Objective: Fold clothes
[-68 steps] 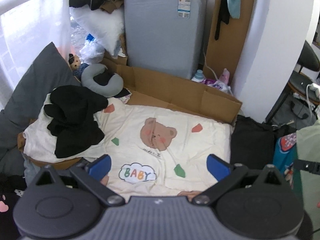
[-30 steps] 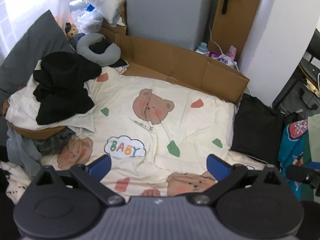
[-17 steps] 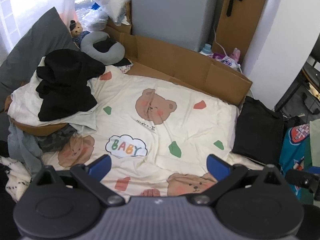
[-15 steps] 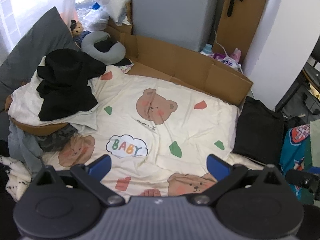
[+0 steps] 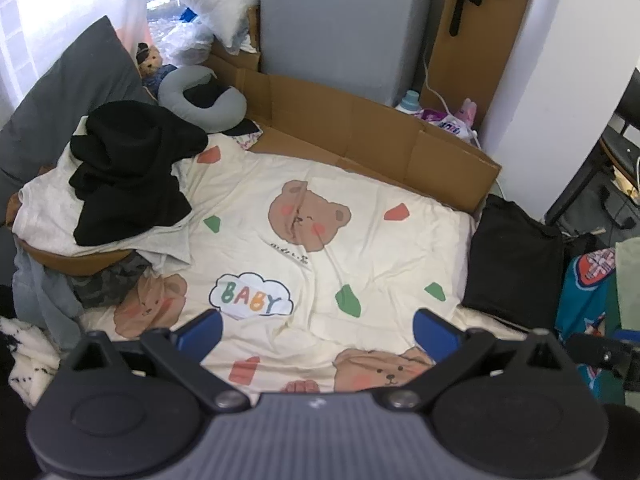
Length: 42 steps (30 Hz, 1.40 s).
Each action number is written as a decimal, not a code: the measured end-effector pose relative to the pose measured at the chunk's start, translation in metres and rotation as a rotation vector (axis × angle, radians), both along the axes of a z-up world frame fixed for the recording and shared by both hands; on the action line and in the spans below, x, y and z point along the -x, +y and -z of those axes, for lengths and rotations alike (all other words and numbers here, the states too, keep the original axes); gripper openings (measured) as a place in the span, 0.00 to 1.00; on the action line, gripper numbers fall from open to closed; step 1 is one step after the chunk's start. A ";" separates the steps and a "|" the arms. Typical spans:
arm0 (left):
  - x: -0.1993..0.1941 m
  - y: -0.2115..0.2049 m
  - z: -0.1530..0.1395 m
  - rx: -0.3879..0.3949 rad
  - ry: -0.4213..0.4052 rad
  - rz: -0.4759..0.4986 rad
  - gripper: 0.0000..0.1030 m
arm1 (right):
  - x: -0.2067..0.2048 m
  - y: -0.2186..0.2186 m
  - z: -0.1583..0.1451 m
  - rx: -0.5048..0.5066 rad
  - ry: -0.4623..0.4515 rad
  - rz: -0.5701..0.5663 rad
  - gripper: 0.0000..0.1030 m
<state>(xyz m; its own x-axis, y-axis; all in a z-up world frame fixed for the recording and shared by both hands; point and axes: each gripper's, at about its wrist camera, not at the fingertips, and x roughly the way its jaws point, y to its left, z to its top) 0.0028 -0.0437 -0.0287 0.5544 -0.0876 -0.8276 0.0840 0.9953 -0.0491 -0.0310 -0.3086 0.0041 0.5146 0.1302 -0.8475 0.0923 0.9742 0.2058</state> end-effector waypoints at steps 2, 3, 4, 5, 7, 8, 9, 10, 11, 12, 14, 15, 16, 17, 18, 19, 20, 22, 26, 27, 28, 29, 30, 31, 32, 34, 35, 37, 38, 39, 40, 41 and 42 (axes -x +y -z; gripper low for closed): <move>0.000 0.000 0.000 0.001 -0.001 0.002 0.99 | 0.000 -0.004 0.001 -0.002 -0.001 0.002 0.99; 0.000 0.000 0.000 0.001 -0.001 0.002 0.99 | 0.000 -0.004 0.001 -0.002 -0.002 0.004 0.99; 0.000 0.001 0.000 0.001 -0.002 0.002 0.99 | 0.000 -0.004 0.001 -0.003 -0.003 0.005 0.99; 0.000 0.001 0.000 0.001 -0.002 0.001 0.99 | 0.000 -0.004 0.001 -0.003 -0.004 0.005 0.99; 0.001 0.001 0.000 -0.002 -0.006 0.001 0.99 | 0.000 -0.004 0.001 -0.007 -0.005 0.002 0.99; 0.001 0.000 0.000 -0.007 -0.008 0.003 0.99 | 0.000 -0.003 0.001 -0.010 -0.006 0.000 0.99; 0.001 -0.001 -0.001 -0.014 -0.009 0.005 0.99 | 0.000 -0.004 0.001 -0.017 -0.007 0.003 0.99; 0.001 -0.002 -0.001 -0.018 -0.008 0.007 0.99 | 0.001 -0.005 0.001 -0.022 -0.009 0.007 0.99; 0.001 -0.003 -0.001 -0.022 -0.008 0.009 0.99 | 0.001 -0.005 0.001 -0.024 -0.011 0.010 0.99; 0.000 -0.003 -0.001 -0.022 -0.007 0.009 0.99 | 0.002 -0.005 0.001 -0.025 -0.012 0.012 0.99; 0.000 -0.002 -0.001 -0.020 -0.005 0.009 0.99 | 0.003 -0.005 0.001 -0.027 -0.016 0.017 0.99; 0.000 -0.001 -0.001 -0.020 -0.005 0.010 0.99 | 0.004 -0.006 0.001 -0.028 -0.017 0.018 0.99; 0.000 0.000 -0.001 -0.019 -0.004 0.010 0.99 | 0.004 -0.006 0.001 -0.029 -0.018 0.020 0.99; 0.000 0.000 -0.001 -0.018 -0.004 0.011 0.99 | 0.005 -0.007 0.000 -0.030 -0.019 0.021 0.99; -0.001 0.001 -0.001 -0.020 -0.005 0.014 0.99 | 0.005 -0.007 0.000 -0.031 -0.020 0.022 0.99; -0.001 0.001 -0.002 -0.022 -0.007 0.016 0.99 | 0.006 -0.008 0.000 -0.032 -0.022 0.024 0.99; -0.001 0.000 -0.001 -0.024 -0.007 0.016 0.99 | 0.006 -0.008 0.000 -0.032 -0.023 0.025 0.99; -0.001 -0.001 -0.001 -0.027 -0.007 0.017 0.99 | 0.007 -0.009 0.000 -0.032 -0.026 0.027 0.99; -0.001 -0.003 -0.001 -0.033 -0.006 0.017 0.99 | 0.008 -0.011 0.000 -0.035 -0.028 0.030 0.99; -0.001 -0.003 -0.001 -0.034 -0.006 0.017 0.99 | 0.008 -0.011 0.000 -0.036 -0.029 0.030 0.99; 0.000 -0.004 -0.001 -0.036 -0.006 0.016 0.99 | 0.008 -0.011 0.000 -0.037 -0.029 0.030 0.99; 0.000 -0.004 -0.001 -0.037 -0.006 0.016 0.99 | 0.008 -0.011 0.000 -0.038 -0.029 0.030 0.99; 0.000 -0.004 -0.001 -0.037 -0.006 0.015 0.99 | 0.007 -0.011 0.000 -0.038 -0.029 0.030 0.99; 0.000 -0.004 -0.001 -0.037 -0.006 0.015 0.99 | 0.007 -0.011 0.000 -0.038 -0.029 0.030 0.99; 0.000 -0.005 -0.001 -0.038 -0.006 0.015 0.99 | 0.007 -0.012 0.000 -0.039 -0.029 0.030 0.99; 0.001 -0.005 -0.001 -0.038 -0.006 0.014 0.99 | 0.007 -0.012 0.000 -0.039 -0.028 0.030 0.99; 0.001 -0.005 -0.001 -0.039 -0.006 0.013 0.99 | 0.006 -0.013 -0.001 -0.039 -0.028 0.029 0.99; 0.002 -0.006 -0.001 -0.039 -0.007 0.012 0.99 | 0.007 -0.013 -0.001 -0.038 -0.029 0.033 0.99; 0.002 -0.006 -0.001 -0.039 -0.008 0.012 0.99 | 0.007 -0.013 -0.001 -0.038 -0.030 0.037 0.99; 0.002 -0.007 -0.001 -0.039 -0.008 0.011 0.99 | 0.007 -0.013 -0.001 -0.037 -0.031 0.040 0.99; 0.003 -0.008 -0.001 -0.039 -0.007 0.010 0.99 | 0.007 -0.013 -0.001 -0.036 -0.032 0.041 0.99; 0.003 -0.007 -0.001 -0.039 -0.007 0.010 0.99 | 0.008 -0.013 -0.001 -0.035 -0.033 0.042 0.99; 0.003 -0.007 -0.001 -0.038 -0.007 0.010 0.99 | 0.007 -0.012 -0.001 -0.034 -0.033 0.042 0.99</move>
